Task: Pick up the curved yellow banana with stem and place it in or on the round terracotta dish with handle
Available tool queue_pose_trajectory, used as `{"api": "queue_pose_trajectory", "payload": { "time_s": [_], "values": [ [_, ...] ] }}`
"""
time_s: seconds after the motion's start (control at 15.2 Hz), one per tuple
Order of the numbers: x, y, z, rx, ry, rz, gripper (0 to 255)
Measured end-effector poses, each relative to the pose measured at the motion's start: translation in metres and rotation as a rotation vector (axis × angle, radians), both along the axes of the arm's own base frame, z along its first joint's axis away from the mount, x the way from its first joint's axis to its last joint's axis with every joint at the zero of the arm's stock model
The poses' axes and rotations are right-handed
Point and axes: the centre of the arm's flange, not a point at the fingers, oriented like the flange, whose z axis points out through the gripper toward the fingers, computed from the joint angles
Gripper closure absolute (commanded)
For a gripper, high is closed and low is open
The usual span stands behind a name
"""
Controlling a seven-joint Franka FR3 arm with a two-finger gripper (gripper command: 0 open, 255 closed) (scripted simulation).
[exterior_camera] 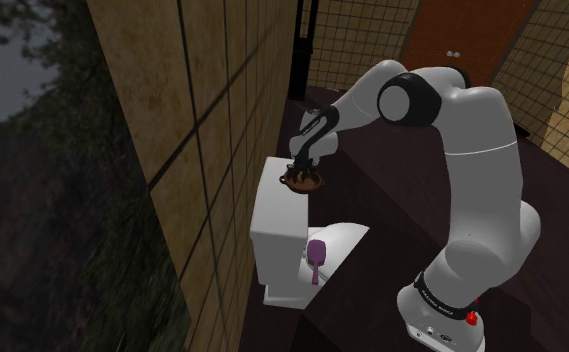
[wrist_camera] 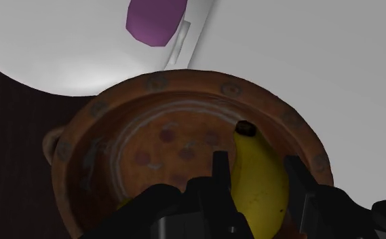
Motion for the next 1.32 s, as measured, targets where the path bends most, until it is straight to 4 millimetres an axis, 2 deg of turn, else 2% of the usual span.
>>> {"api": "queue_pose_trajectory", "payload": {
  "time_s": [0.13,0.59,0.66,1.06,1.32],
  "values": [
    [-0.001,0.0,-0.011,0.0,-0.001,0.0,255],
    [0.0,0.0,-0.015,0.0,-0.002,0.0,255],
    [0.0,0.0,-0.015,0.0,-0.002,0.0,0],
    [0.0,0.0,-0.016,0.0,0.0,0.0,0],
    [-0.004,-0.001,0.023,0.0,-0.001,0.0,0]
  ]
}}
